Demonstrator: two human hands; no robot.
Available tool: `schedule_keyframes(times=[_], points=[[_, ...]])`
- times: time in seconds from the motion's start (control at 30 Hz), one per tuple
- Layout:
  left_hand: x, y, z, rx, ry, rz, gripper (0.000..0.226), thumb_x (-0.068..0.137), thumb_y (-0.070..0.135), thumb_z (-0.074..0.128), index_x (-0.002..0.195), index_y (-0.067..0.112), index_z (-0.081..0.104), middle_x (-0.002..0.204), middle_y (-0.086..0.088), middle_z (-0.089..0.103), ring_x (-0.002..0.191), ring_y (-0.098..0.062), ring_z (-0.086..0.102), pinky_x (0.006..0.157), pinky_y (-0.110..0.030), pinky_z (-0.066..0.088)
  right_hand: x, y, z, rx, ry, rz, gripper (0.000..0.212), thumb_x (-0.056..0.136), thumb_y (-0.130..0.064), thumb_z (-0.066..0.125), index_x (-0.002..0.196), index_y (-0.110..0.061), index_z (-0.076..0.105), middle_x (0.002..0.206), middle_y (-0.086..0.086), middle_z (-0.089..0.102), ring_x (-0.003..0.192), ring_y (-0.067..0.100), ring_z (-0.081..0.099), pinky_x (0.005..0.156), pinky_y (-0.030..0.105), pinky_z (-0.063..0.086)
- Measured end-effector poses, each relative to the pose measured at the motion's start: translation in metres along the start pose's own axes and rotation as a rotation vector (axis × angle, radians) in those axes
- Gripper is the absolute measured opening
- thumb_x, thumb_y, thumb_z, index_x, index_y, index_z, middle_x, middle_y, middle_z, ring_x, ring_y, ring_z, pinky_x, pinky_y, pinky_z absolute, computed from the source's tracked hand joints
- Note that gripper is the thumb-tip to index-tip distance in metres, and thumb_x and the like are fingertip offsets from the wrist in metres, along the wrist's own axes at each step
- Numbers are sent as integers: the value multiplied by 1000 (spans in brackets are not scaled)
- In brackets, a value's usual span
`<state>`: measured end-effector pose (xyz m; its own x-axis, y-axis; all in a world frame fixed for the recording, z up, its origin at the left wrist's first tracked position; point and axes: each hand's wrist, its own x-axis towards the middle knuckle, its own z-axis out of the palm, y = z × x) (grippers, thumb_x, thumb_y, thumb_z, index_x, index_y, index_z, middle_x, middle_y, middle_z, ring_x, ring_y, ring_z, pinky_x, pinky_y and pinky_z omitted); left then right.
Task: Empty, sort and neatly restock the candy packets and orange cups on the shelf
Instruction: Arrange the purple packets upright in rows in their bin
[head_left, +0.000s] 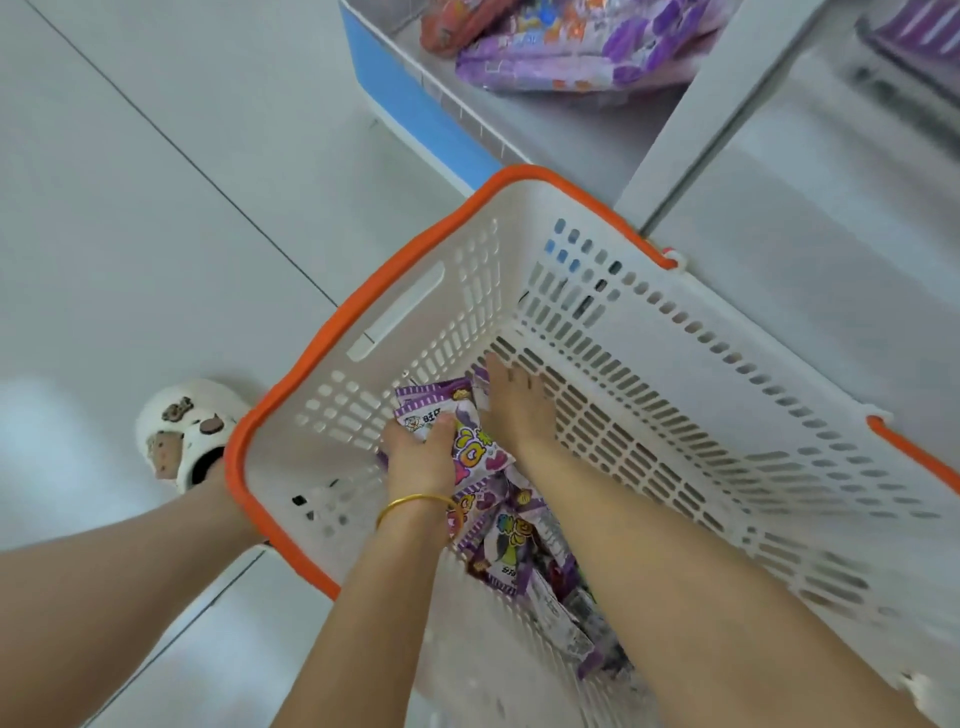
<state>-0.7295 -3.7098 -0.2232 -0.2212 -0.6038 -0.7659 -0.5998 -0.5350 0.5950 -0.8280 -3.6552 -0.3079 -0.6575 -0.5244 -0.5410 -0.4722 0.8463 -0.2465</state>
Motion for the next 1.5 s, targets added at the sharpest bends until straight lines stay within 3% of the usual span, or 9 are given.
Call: schedule_keyframes(times=[0.2, 0.4, 0.53, 0.67, 0.73, 0.93, 1.03, 1.2, 1.5], points=[[0, -1, 3, 17, -36, -60, 62, 93, 37, 51, 142, 13, 20, 128, -18, 53, 112, -37, 56, 97, -50, 45, -22, 23, -16, 750, 104, 182, 17, 86, -22, 69, 83, -10, 57, 78, 1, 56, 73, 18, 55, 65, 28, 44], [-31, 9, 17, -29, -115, -95, 60, 93, 33, 49, 142, 12, 22, 100, -18, 64, 97, -35, 63, 92, -55, 48, -121, 42, -84, 1297, 434, 53, 16, 79, -13, 74, 81, -25, 63, 105, -9, 66, 104, 10, 60, 90, 31, 45], [-48, 12, 24, -96, -212, -62, 34, 77, 40, 49, 94, 11, 57, 79, -16, 57, 76, -31, 58, 80, -66, 48, -176, 30, -92, 1085, 285, -214, 24, 74, 4, 65, 82, -19, 65, 117, -20, 61, 117, -13, 46, 103, 29, 38], [-73, 20, 22, -37, -256, 75, 31, 79, 38, 44, 56, 18, 50, 60, -8, 39, 68, -26, 41, 86, -64, 44, -204, 34, -96, 1184, 292, -224, 12, 78, -16, 57, 82, -13, 68, 124, -21, 59, 125, -8, 42, 104, 31, 36], [-91, 23, 21, -41, -291, 98, 32, 85, 37, 43, 63, 16, 51, 60, -7, 41, 65, -25, 42, 86, -59, 46, -213, 34, -98, 1164, 410, -191, 2, 85, -18, 63, 84, -17, 64, 119, -21, 60, 119, -10, 46, 100, 24, 40], [-108, 19, 22, -48, -362, 219, 51, 92, 38, 45, 135, 12, 36, 104, -25, 63, 88, -35, 63, 84, -57, 52, -219, 37, -102, 1047, 452, -73, 64, 76, -22, 79, 131, -26, 45, 126, -12, 49, 115, -7, 47, 100, 20, 43], [-110, 19, 21, 30, -316, 282, 53, 95, 41, 44, 139, 15, 29, 119, -18, 57, 105, -35, 59, 93, -55, 48, -224, 39, -111, 1055, 377, -55, 63, 82, -21, 74, 136, -31, 43, 120, -13, 54, 101, -12, 53, 93, 17, 47], [-107, 21, 17, 34, -319, 356, 31, 97, 37, 42, 117, 13, 41, 77, -2, 52, 72, -23, 55, 69, -35, 45, -230, 60, -133, 1021, 302, 53, 71, 80, -16, 75, 140, -26, 36, 124, 0, 52, 109, 11, 51, 91, 26, 39], [-103, 21, 14, 92, -309, 552, 39, 98, 33, 43, 127, 7, 40, 77, 1, 54, 73, -18, 53, 71, -31, 47, -245, 84, -185, 921, 166, -126, 27, 76, -2, 75, 95, -21, 71, 100, -7, 69, 89, 3, 64, 82, 21, 51]])
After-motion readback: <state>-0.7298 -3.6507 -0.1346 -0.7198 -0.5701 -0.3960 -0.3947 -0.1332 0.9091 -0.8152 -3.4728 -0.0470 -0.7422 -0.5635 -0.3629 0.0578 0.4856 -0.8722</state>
